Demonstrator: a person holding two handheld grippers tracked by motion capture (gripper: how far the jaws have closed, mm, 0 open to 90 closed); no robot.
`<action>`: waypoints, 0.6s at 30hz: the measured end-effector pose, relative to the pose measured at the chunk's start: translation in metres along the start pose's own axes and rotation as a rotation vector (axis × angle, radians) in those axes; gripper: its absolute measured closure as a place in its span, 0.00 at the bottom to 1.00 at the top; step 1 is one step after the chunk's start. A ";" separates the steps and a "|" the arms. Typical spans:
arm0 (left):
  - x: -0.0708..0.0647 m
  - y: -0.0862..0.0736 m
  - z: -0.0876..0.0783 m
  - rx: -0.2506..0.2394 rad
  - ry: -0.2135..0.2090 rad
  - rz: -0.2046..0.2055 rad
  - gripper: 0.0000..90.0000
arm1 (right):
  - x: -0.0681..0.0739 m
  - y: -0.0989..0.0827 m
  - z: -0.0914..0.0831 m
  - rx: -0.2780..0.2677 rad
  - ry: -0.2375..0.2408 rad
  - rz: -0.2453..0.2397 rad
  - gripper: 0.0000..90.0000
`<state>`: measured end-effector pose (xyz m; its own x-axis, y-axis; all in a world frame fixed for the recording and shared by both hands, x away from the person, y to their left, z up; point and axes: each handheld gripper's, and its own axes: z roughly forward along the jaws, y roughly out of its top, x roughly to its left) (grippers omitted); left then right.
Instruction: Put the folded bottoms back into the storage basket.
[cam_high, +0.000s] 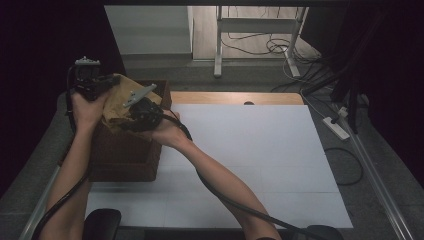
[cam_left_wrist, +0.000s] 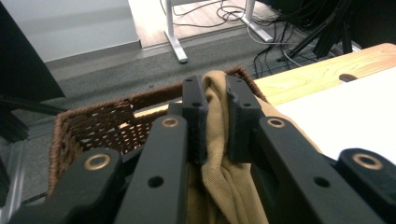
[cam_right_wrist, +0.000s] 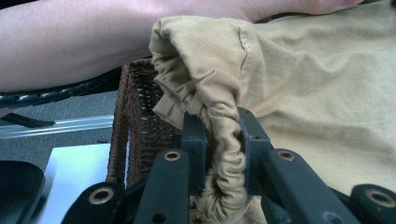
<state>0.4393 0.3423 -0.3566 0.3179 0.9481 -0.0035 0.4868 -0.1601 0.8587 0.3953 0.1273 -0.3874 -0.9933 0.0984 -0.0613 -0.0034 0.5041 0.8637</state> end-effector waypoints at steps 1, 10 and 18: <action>0.000 0.000 0.000 0.000 0.000 0.000 0.88 | 0.001 0.000 0.002 0.002 0.001 0.000 0.85; 0.008 -0.013 0.007 0.029 -0.003 0.002 0.88 | 0.004 -0.005 0.024 0.036 0.001 0.007 0.85; 0.016 -0.034 0.026 0.057 -0.022 -0.023 0.88 | 0.003 -0.018 0.039 0.070 0.002 0.022 0.85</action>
<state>0.4488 0.3554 -0.3993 0.3235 0.9456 -0.0347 0.5395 -0.1542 0.8277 0.3972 0.1524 -0.4224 -0.9932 0.1084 -0.0421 0.0262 0.5608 0.8275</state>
